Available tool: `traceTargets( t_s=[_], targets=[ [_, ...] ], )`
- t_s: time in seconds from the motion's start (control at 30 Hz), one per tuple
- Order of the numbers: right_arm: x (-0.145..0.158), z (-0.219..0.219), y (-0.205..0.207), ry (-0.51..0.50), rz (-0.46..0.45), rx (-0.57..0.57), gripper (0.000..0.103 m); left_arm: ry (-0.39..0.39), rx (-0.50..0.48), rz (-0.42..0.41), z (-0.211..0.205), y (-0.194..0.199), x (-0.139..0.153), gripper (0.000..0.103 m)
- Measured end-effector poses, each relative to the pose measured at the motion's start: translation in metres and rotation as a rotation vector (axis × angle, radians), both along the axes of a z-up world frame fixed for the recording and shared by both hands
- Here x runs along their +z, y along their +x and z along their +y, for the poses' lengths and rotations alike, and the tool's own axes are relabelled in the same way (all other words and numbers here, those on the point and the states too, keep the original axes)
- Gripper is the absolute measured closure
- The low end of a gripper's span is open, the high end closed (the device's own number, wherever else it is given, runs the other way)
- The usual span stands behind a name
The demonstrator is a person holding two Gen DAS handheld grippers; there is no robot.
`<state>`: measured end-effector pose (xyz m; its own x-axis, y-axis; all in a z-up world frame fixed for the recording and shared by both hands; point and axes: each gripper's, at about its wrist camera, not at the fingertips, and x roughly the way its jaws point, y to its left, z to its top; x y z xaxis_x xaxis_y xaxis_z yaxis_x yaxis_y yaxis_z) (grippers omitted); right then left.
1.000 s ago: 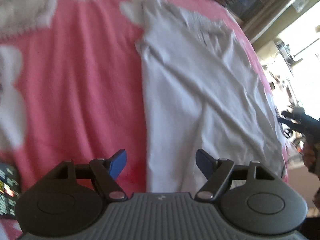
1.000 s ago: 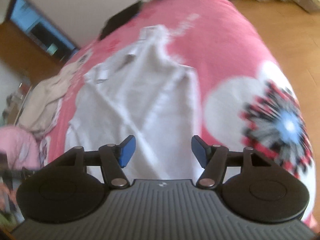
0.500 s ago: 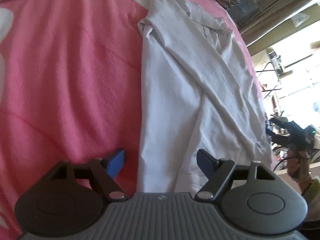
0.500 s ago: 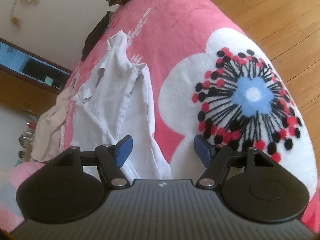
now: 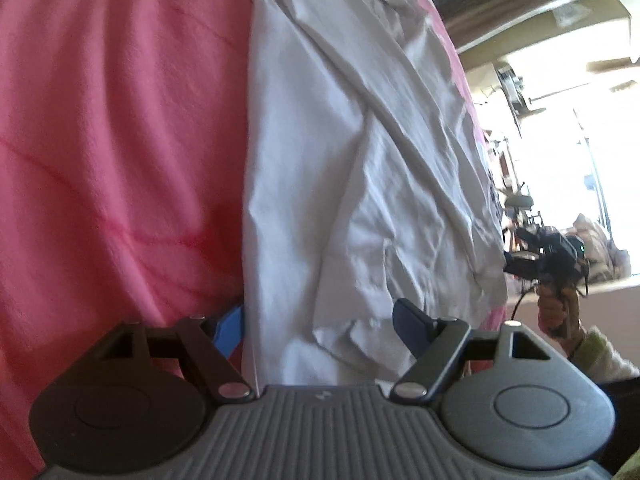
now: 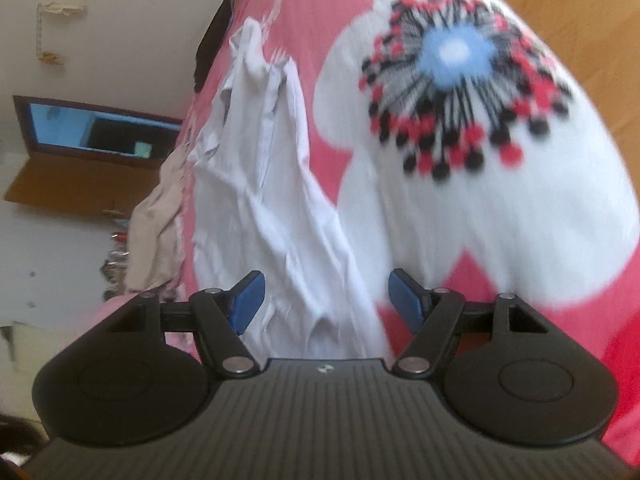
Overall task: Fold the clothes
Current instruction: 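Move both grippers to the shirt hem, then grasp the shirt hem with the left gripper while the right gripper grasps beside it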
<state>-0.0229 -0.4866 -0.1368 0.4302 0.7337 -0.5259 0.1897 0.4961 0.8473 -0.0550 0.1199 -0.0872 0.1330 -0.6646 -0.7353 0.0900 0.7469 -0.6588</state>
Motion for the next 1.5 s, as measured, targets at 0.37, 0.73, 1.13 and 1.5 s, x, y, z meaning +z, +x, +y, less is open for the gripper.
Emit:
traceTargets(
  t_s=[0.37,0.73,1.13,1.5],
  targets=[
    [-0.005,0.009,-0.007,0.084,0.006,0.086,0.034,0.009,-0.014,-0.054,-0.008,-0.001,-0.001,0.044],
    [-0.014,0.013,-0.007,0.199,0.006,0.078,0.034,-0.191,0.081,0.066,0.0,0.006,-0.023,0.042],
    [-0.013,0.024,0.006,0.186,-0.011,0.115,0.041,-0.038,0.051,0.089,-0.029,0.011,-0.018,0.058],
    [-0.014,0.044,0.005,0.061,0.011,0.187,0.079,0.22,-0.046,0.001,-0.068,0.005,0.0,0.066]
  ],
)
